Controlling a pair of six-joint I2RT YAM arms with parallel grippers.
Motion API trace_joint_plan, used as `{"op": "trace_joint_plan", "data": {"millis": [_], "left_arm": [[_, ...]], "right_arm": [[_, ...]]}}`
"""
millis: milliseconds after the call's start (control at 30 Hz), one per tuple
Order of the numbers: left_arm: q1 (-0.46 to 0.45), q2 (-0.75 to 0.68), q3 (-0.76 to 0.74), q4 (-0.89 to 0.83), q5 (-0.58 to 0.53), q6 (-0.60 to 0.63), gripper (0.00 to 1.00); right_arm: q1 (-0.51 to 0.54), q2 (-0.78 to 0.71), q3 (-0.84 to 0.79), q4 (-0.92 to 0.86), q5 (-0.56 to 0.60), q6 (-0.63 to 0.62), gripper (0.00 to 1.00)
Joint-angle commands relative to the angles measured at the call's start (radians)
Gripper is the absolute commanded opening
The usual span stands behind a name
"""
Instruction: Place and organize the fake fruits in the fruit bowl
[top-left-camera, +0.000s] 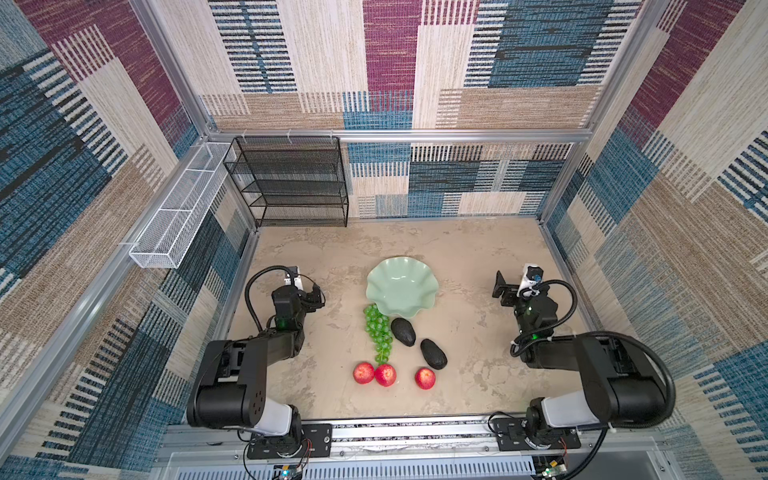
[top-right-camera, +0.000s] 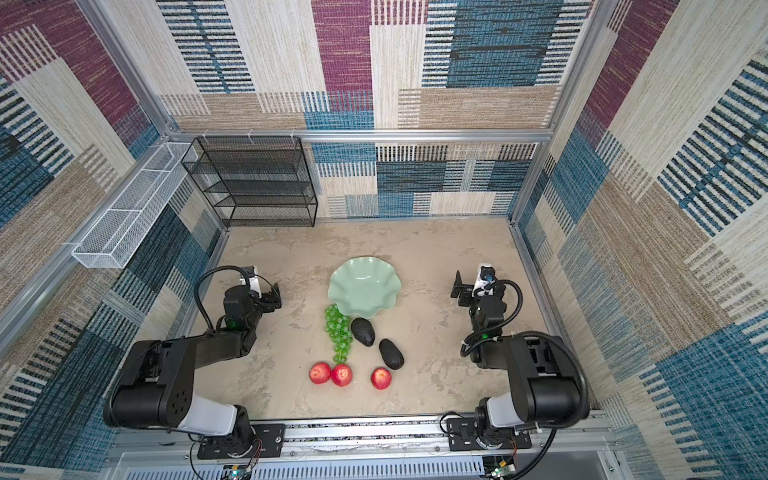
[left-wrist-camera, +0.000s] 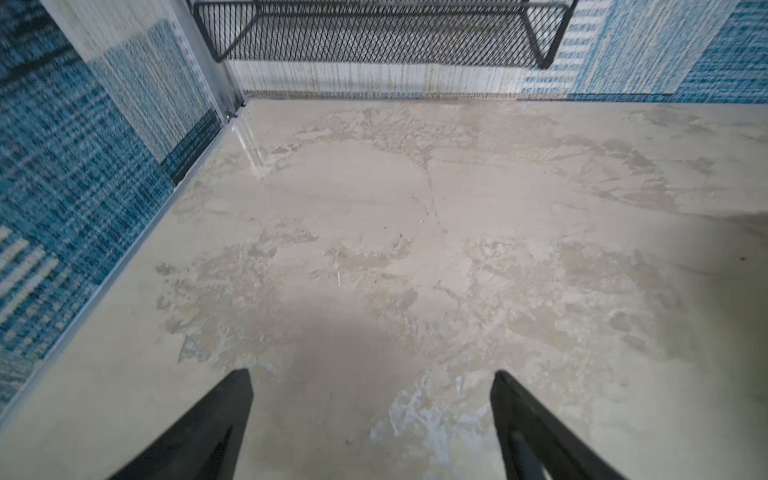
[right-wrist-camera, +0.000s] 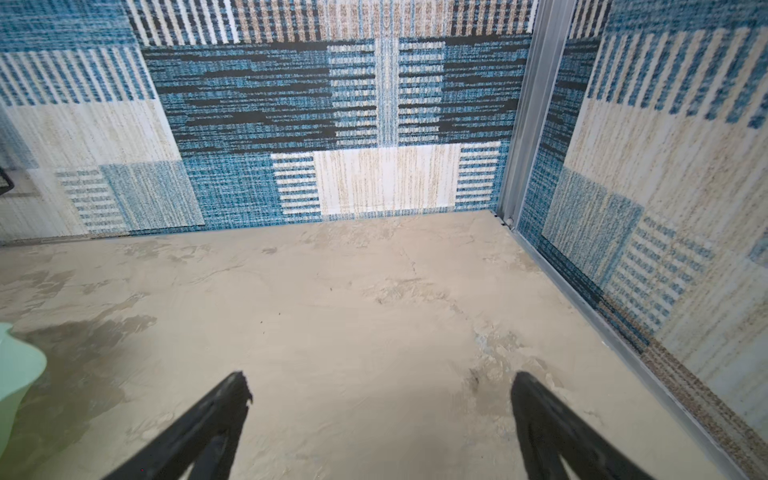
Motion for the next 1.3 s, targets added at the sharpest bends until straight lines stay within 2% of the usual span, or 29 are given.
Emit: {"op": "trace_joint_plan", "data": {"millis": [0,100,233,333,400,500,667,933,1267], "left_arm": [[0.0,-0.159,0.12,-0.34,-0.063,-0.11,0.99],[0.002,-0.328,0.177,-0.485,-0.092,-0.244,0.99],[0.002,-0.448,0.177,-0.586,-0.021,-0.171,0.99],[0.001,-0.461,0.219,-0.715,-0.029,-0.19,0.97],[0.002,-0.454,0.252,-0.751,-0.015,-0.178,0.96],[0.002,-0.44,0.278,-0.78,-0.019,-0.201,0.95],[0.002,-0.418,0.306,-0.804,0.022,-0.212,0.94],[0.002,-0.411,0.32,-0.828,0.014,-0.2,0.94],[0.002,-0.386,0.334,-0.836,0.03,-0.197,0.94]], "right_arm": [[0.001,-0.129,0.123,-0.293,0.071,0.119,1.0],[0.001,-0.202,0.209,-0.437,-0.023,0.248,1.0],[0.001,-0.182,0.29,-0.594,-0.277,0.204,0.99],[0.014,-0.182,0.352,-0.786,-0.407,0.221,0.91],[0.072,-0.216,0.356,-0.901,-0.399,0.212,0.9],[0.171,-0.251,0.365,-1.089,-0.309,0.205,0.9],[0.349,-0.282,0.333,-1.287,-0.222,0.275,0.89],[0.587,-0.301,0.308,-1.375,-0.199,0.388,0.88],[0.759,-0.249,0.274,-1.35,-0.184,0.47,0.87]]}}
